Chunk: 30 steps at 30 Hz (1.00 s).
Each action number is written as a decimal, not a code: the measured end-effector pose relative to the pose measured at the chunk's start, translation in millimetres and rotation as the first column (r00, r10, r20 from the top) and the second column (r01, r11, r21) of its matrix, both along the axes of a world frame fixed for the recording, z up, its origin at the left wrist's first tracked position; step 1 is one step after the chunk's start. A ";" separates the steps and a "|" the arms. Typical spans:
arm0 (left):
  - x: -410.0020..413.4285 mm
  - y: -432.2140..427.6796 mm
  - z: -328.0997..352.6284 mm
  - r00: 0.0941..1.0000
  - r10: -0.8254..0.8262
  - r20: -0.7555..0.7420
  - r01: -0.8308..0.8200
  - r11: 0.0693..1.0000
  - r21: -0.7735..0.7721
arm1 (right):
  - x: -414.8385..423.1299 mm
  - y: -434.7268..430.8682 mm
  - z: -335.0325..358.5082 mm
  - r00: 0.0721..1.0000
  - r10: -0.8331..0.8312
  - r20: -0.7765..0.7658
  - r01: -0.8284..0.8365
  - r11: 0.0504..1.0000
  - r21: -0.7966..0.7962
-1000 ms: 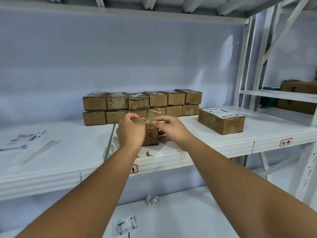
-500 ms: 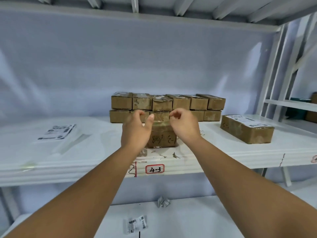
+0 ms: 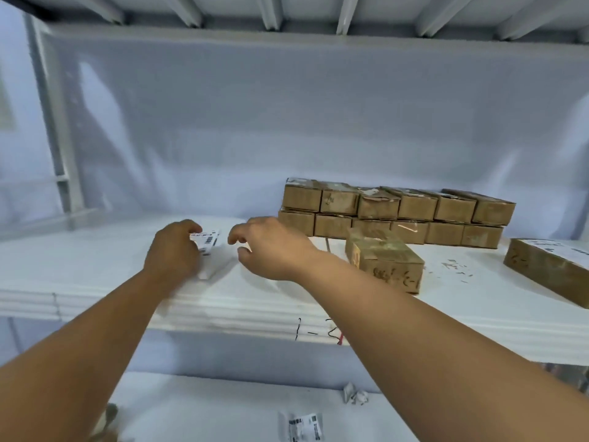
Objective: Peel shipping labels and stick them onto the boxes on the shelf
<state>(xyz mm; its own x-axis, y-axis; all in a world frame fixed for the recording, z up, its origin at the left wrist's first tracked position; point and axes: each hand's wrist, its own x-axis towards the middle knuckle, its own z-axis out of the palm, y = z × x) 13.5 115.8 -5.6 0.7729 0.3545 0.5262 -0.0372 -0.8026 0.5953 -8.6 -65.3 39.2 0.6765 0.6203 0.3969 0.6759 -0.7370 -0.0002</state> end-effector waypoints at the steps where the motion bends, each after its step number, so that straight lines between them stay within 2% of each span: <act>1: -0.5 8.9 -1.6 0.998 0.003 -0.057 -0.001 1.000 0.029 | 5.8 7.5 -4.4 0.998 -0.005 -0.059 0.005 1.000 0.000; 5: 6.1 25.6 -6.3 0.969 -0.007 -0.247 0.041 0.990 0.133 | 31.8 40.9 -23.8 0.974 0.002 -0.228 0.032 0.989 0.144; 7: 12.5 27.3 -9.6 0.959 0.015 -0.283 0.035 0.985 0.172 | 40.7 52.5 -30.2 0.957 -0.027 -0.290 0.094 0.971 0.220; 10: 18.3 30.0 -15.3 0.969 0.040 -0.244 0.006 0.983 0.184 | 48.4 61.7 -36.6 0.928 -0.079 -0.365 0.199 0.932 0.304; 13: 18.4 28.3 -16.9 0.973 0.088 -0.213 -0.035 0.969 0.243 | 55.9 63.3 -44.2 0.921 -0.125 -0.368 0.262 0.900 0.350; 15: 17.5 26.0 -16.3 0.972 0.119 -0.201 -0.050 0.947 0.318 | 59.2 61.9 -48.0 0.916 -0.103 -0.388 0.280 0.857 0.432; 17: 17.4 23.8 -14.4 0.970 0.139 -0.197 -0.054 0.921 0.386 | 59.8 56.6 -47.3 0.905 -0.044 -0.423 0.298 0.775 0.557; 19: 20.2 22.6 -13.6 0.967 0.166 -0.193 -0.056 0.876 0.479 | 60.0 49.9 -44.9 0.894 -0.018 -0.447 0.329 0.703 0.630; 24: 18.5 13.6 -12.0 0.967 0.221 -0.128 -0.071 0.715 0.695 | 60.8 48.4 -46.1 0.917 -0.021 -0.397 0.303 0.685 0.663; 27: 14.9 14.0 -11.3 0.974 0.216 -0.075 -0.115 0.745 0.658 | 61.4 51.2 -50.0 0.932 -0.012 -0.362 0.264 0.707 0.656; 30: 11.8 16.0 -11.0 0.978 0.200 0.064 -0.200 0.801 0.564 | 60.3 50.3 -48.6 0.949 -0.015 -0.314 0.236 0.693 0.681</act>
